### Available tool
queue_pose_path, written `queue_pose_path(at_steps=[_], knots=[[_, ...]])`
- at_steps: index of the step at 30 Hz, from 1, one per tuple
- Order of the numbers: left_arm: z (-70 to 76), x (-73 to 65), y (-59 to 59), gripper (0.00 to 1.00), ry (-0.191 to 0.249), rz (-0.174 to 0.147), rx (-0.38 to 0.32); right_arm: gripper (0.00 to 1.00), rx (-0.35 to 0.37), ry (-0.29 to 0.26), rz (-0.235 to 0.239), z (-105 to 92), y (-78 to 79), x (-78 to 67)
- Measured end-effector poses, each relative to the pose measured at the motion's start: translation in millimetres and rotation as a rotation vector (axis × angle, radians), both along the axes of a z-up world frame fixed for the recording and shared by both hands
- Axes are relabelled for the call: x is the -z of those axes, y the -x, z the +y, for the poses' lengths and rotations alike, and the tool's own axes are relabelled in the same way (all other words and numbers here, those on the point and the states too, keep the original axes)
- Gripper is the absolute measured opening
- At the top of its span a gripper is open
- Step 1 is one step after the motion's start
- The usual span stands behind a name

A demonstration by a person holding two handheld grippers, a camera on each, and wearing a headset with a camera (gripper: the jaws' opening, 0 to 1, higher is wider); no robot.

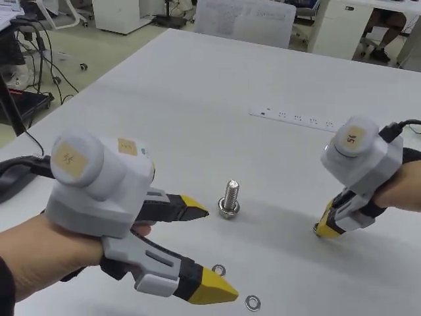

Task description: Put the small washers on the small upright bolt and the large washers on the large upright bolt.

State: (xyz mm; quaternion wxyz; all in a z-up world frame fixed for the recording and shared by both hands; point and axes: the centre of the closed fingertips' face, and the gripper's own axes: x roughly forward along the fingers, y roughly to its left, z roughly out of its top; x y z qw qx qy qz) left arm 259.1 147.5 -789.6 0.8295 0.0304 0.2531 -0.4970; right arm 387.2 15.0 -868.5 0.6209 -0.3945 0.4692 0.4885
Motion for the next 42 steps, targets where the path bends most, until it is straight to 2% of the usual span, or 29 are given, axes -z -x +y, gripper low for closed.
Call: queue_pose_path(at_steps=[11,27,42], knots=[[0.0,-0.5,-0.1,0.73,0.002,-0.002,-0.001,0.13,-0.001,0.003,0.002,-0.1,-0.1,0.2],[0.3,-0.8,-1.1,0.73,0.004,-0.004,-0.001,0.21,-0.009,-0.003,0.002,1.4,1.2,-0.9],[-0.2,-0.9,-1.2,0.73,0.005,-0.007,0.004,0.25,0.001,-0.026,-0.029,1.4,-0.9,-12.2]])
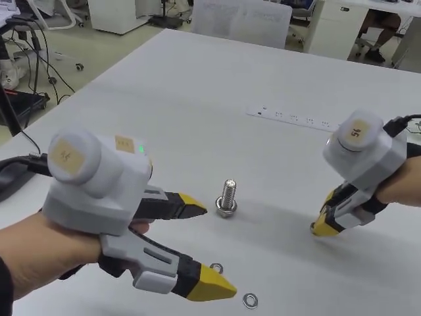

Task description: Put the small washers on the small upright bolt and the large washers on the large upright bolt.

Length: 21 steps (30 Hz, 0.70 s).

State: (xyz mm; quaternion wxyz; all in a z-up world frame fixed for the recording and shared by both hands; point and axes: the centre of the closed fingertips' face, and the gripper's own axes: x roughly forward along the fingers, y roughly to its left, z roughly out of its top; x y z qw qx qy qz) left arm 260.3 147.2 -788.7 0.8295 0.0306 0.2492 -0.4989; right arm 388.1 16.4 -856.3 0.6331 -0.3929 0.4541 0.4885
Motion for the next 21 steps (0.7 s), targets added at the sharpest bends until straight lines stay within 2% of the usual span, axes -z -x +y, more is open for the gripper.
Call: queue_pose_path(at_steps=[21], knots=[[-0.6,-1.7,1.1,0.73,-0.002,-0.006,0.001,0.26,0.004,-0.003,-0.036,-7.4,1.3,-15.4]])
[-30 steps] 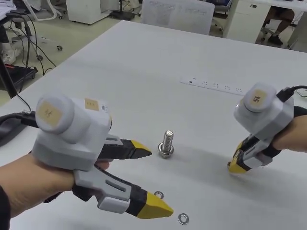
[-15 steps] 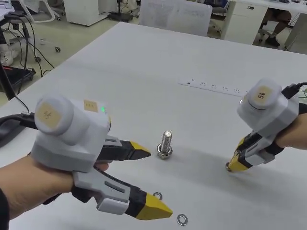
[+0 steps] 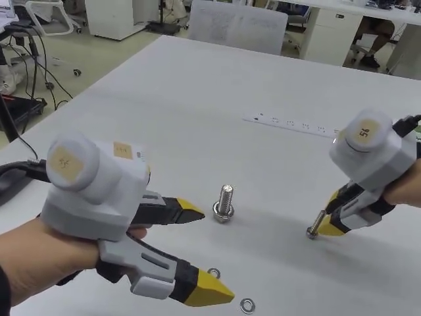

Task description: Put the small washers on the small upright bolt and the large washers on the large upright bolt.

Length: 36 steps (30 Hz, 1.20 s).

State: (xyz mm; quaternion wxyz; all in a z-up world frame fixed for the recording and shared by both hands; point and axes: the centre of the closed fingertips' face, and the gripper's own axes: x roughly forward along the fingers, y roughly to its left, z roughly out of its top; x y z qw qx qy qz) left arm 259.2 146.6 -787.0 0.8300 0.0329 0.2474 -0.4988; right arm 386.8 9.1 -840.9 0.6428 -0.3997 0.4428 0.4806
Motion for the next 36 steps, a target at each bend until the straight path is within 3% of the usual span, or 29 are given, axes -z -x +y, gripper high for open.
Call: queue_pose_path(at_steps=[17,36], knots=[[0.0,-2.1,0.3,0.73,-0.001,-0.007,0.000,0.26,-0.006,0.004,-0.023,-4.7,13.6,-11.7],[0.2,-4.1,1.9,0.73,-0.001,-0.016,0.000,0.25,-0.050,-0.030,-0.005,10.8,52.4,-19.5]])
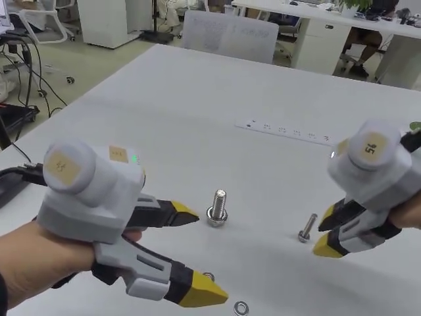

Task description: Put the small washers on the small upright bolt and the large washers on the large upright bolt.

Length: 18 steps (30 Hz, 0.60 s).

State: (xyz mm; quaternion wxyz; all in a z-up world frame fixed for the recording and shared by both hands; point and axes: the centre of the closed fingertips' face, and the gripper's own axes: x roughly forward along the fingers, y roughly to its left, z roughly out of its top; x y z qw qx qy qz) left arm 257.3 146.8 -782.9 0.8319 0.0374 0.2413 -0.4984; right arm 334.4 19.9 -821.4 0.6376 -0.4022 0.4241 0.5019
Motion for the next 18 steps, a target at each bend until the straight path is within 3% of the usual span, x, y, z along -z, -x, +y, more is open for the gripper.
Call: queue_pose_path(at_steps=[18], knots=[[0.4,-1.8,1.8,0.73,-0.003,-0.009,0.002,0.26,-0.082,0.001,0.020,25.3,28.1,0.8]])
